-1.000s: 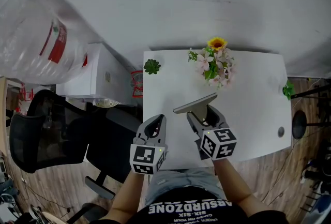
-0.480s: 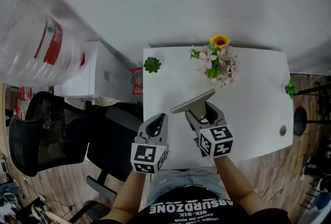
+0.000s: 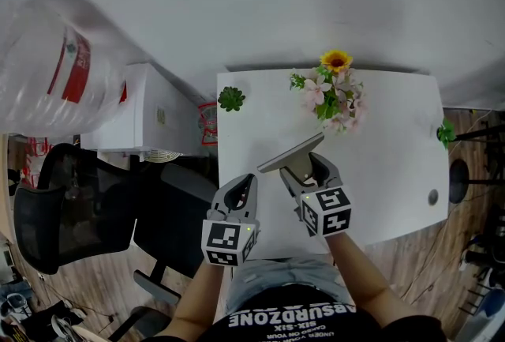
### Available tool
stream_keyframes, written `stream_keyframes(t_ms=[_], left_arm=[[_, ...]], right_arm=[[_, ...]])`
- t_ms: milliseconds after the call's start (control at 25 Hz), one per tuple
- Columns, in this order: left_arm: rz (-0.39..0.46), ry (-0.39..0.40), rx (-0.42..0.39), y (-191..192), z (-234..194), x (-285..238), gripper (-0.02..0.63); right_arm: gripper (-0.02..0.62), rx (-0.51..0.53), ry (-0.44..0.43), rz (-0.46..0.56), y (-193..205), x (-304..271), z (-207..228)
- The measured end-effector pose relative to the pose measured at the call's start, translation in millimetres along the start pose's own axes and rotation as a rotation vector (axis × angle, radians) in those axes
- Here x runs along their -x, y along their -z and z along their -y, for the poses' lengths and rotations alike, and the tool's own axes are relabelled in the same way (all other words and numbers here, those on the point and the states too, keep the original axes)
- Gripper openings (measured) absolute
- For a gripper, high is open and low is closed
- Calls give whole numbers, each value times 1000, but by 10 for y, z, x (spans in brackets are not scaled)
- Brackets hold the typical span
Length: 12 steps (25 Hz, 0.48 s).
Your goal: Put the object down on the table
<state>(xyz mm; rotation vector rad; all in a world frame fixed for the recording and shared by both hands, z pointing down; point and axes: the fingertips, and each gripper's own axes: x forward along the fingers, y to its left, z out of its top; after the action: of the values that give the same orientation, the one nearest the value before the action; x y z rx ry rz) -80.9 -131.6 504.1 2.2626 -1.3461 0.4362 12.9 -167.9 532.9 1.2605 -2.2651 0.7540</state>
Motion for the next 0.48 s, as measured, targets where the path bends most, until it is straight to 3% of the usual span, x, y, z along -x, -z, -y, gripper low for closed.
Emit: stream_keyframes(t_ms=[480], left_arm=[[-8, -1, 5, 16, -24, -51, 6]], right_arm=[[288, 88, 16, -62, 162, -177, 52]])
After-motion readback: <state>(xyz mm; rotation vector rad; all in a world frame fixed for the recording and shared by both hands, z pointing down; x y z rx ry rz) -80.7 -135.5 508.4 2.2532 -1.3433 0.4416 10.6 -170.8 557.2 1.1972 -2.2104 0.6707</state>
